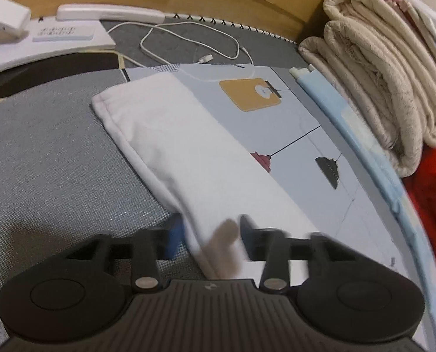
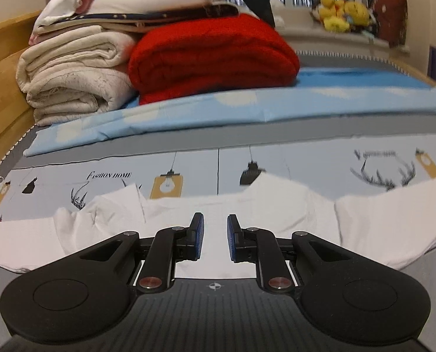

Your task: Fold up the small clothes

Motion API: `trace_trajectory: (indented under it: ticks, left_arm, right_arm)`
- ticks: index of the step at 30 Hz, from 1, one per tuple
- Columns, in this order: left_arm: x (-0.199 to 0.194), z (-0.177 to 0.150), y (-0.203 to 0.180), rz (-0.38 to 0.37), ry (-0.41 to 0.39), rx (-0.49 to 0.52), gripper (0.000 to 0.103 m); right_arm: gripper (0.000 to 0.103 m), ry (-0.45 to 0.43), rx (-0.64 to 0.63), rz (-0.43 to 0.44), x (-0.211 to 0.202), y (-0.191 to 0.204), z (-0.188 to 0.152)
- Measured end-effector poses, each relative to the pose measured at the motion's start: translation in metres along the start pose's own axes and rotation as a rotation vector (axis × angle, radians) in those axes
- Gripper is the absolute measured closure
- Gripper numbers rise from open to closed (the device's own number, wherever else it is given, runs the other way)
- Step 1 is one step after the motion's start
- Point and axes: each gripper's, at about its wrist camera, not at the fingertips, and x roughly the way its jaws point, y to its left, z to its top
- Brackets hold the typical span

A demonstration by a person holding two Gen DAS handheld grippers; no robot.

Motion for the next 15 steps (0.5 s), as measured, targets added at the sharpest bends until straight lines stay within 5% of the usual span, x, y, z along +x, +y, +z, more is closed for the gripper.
trace_trajectory:
  ticks: [5, 9, 15]
  left_arm:
    - [-0.030, -0.012, -0.044, 0.060, -0.111, 0.112, 0.099]
    - [-0.079, -0.036, -0.101, -0.058, -0.189, 0.200, 0.099]
    - [-0.136, -0.110, -0.178, -0.264, -0.157, 0.327, 0.099]
  right_arm:
    - [0.086, 0.010, 0.002, 0.010, -0.006, -0.001, 0.001]
    - [0.086, -0.012, -0.007, 0.012, -0.021, -0.005, 0.003]
    - [0.086, 0.003, 0.023, -0.026, -0.035, -0.011, -0.008]
